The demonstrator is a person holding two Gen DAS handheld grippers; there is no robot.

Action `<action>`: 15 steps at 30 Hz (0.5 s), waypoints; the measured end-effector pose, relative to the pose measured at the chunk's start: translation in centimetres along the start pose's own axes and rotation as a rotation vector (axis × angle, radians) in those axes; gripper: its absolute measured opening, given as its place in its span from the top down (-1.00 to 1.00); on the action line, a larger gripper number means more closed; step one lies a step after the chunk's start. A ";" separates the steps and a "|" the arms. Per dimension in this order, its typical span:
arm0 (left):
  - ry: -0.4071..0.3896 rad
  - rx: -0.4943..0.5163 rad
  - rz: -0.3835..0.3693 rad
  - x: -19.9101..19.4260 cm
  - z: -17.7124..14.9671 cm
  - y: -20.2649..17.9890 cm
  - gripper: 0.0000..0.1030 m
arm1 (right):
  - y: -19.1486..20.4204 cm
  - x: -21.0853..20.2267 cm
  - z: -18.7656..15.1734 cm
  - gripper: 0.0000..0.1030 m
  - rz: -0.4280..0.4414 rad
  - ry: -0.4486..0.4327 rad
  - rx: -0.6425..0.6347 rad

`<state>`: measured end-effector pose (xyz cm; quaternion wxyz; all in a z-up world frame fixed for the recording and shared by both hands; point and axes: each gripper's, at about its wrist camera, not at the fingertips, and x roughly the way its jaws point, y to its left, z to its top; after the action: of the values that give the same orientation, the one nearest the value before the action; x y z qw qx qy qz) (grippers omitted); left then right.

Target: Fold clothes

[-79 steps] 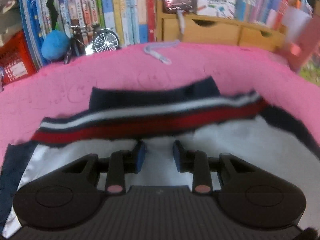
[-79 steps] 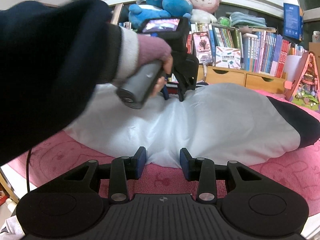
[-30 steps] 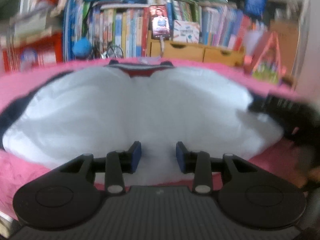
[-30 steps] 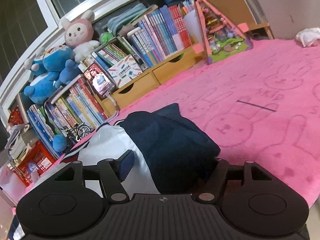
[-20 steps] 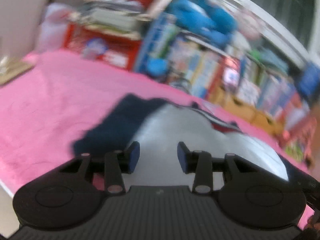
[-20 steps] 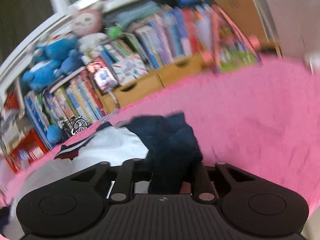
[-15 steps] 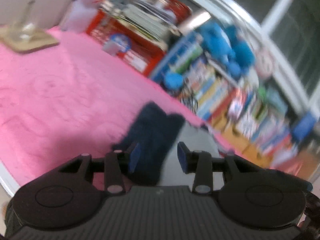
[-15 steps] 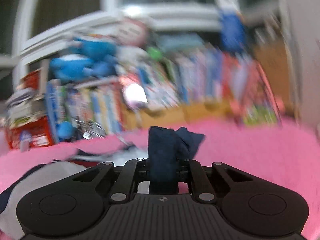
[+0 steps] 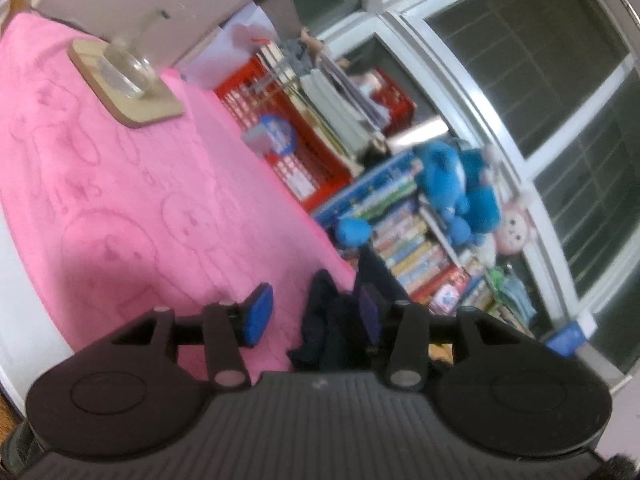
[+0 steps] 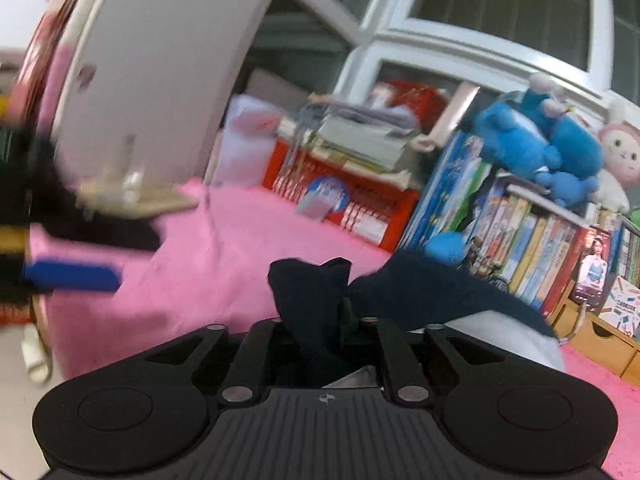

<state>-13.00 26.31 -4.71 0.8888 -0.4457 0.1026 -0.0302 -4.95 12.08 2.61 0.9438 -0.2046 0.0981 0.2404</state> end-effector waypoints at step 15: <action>0.280 0.135 -0.199 3.3 -3.7 -4.7 -0.22 | -6.7 -12.2 -7.6 -0.52 -0.107 0.069 0.175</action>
<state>-10.41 20.10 -3.61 0.8862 -0.3846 0.1787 -0.1864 -12.81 -1.62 1.49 0.9656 -0.1345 0.1401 0.1730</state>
